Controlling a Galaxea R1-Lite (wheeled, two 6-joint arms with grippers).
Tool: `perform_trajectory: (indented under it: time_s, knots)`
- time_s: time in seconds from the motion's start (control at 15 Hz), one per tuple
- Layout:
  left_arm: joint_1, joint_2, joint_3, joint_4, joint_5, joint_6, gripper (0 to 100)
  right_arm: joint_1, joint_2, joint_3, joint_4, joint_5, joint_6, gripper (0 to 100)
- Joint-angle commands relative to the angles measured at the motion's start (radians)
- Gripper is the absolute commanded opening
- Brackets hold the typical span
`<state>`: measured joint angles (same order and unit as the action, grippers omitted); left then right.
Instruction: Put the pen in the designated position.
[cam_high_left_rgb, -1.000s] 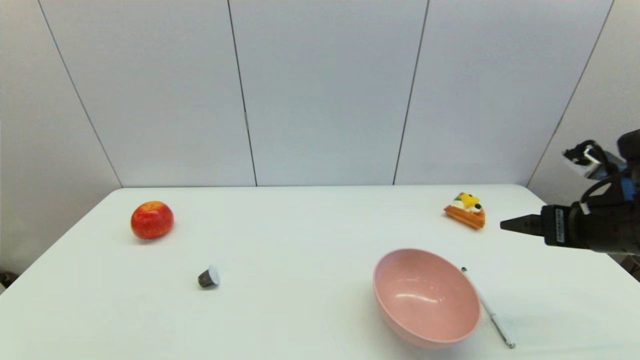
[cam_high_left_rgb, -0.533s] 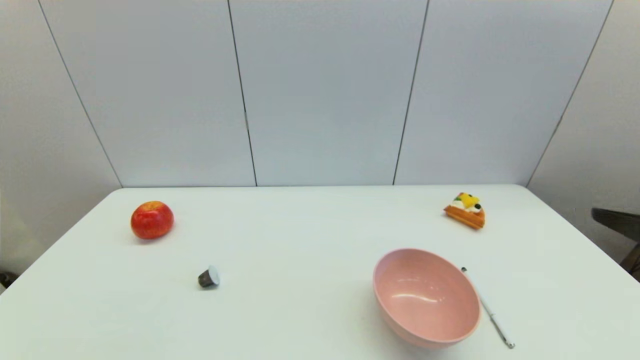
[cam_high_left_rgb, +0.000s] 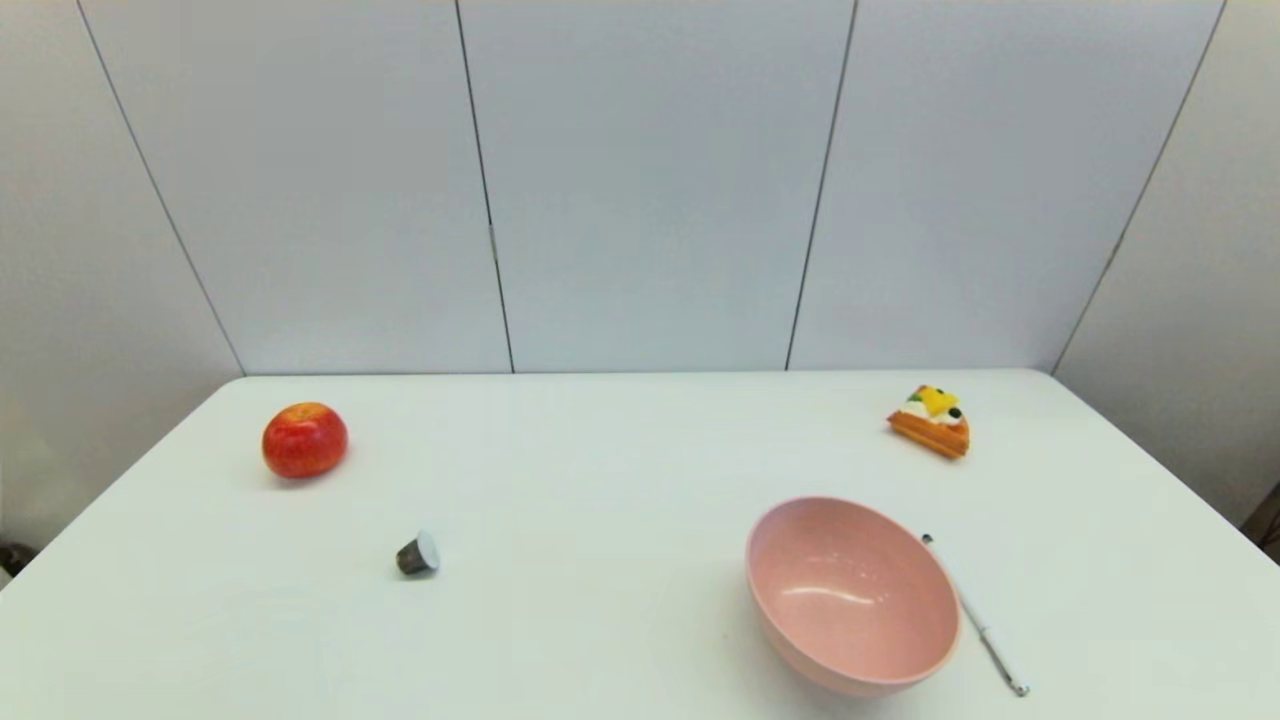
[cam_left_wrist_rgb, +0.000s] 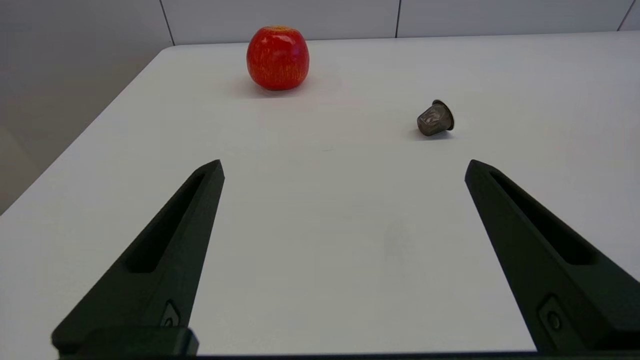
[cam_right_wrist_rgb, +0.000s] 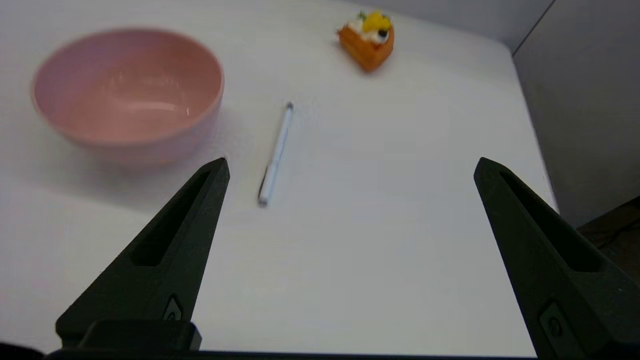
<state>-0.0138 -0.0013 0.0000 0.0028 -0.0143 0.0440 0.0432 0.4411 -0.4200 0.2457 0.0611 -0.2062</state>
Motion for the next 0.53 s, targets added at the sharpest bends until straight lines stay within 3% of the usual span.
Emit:
perform_trajectory:
  time_s: [0.07, 0.2, 0.33, 0.53]
  knots:
    - [0.000, 0.001, 0.000, 0.000, 0.000, -0.001, 100, -0.008, -0.202, 0.210, -0.011, 0.002, 0.010, 100]
    - [0.000, 0.001, 0.000, 0.000, 0.000, 0.000, 100, -0.017, -0.226, 0.271, -0.025, 0.000, 0.048, 100]
    - [0.000, 0.001, 0.000, -0.001, 0.000, -0.001, 100, -0.017, -0.228, 0.371, -0.129, -0.004, 0.065, 100]
    - [0.000, 0.001, 0.000, 0.000, 0.000, 0.000, 100, -0.017, -0.232, 0.414, -0.232, -0.006, 0.065, 100]
